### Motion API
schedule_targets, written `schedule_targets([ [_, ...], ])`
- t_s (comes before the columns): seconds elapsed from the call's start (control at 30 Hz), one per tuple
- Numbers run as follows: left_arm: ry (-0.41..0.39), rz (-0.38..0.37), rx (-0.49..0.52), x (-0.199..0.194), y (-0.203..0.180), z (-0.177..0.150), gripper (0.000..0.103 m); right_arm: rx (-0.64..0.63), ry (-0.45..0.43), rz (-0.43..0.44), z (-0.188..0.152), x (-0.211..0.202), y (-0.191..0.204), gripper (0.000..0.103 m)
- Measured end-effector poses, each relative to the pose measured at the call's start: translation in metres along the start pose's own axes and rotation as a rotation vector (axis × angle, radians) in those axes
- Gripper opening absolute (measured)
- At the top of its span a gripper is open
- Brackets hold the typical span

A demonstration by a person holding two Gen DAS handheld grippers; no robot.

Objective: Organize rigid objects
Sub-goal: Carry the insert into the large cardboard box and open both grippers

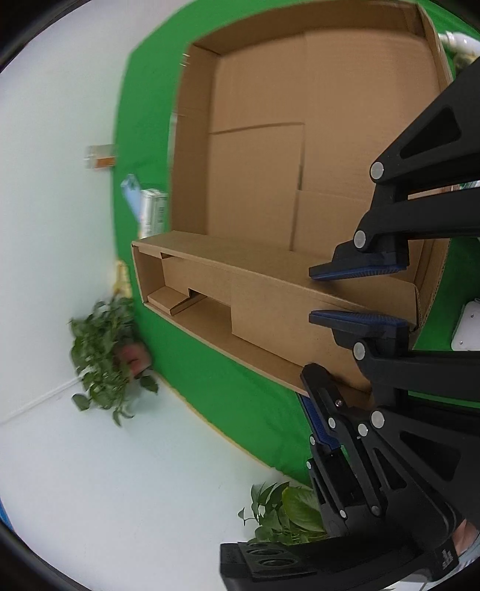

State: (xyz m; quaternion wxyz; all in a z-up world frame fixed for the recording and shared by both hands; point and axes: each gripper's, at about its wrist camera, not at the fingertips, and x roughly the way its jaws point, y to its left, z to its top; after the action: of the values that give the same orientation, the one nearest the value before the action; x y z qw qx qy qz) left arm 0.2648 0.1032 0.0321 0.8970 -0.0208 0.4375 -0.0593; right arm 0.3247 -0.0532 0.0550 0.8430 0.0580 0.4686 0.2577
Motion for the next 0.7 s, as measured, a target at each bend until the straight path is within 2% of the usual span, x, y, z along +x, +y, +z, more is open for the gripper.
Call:
schedule_targets([
  [0.2, 0.1, 0.048, 0.011, 0.038, 0.005, -0.008, 0.009, 0.077, 0.134, 0.015, -0.001, 0.06, -0.021, 0.015],
  [0.27, 0.102, 0.07, 0.021, 0.041, 0.006, -0.01, 0.008, 0.098, 0.179, 0.026, -0.002, 0.076, -0.024, 0.015],
  [0.33, 0.099, 0.077, 0.027, 0.045, 0.011, -0.008, 0.008, 0.11, 0.196, 0.04, -0.018, 0.087, -0.03, 0.015],
  [0.57, 0.107, -0.002, -0.016, 0.033, 0.024, -0.013, 0.008, 0.121, 0.252, 0.07, -0.032, 0.108, -0.028, 0.019],
  [0.7, 0.086, -0.032, -0.037, 0.019, 0.025, -0.02, 0.008, 0.07, 0.254, 0.038, -0.038, 0.112, -0.014, 0.02],
])
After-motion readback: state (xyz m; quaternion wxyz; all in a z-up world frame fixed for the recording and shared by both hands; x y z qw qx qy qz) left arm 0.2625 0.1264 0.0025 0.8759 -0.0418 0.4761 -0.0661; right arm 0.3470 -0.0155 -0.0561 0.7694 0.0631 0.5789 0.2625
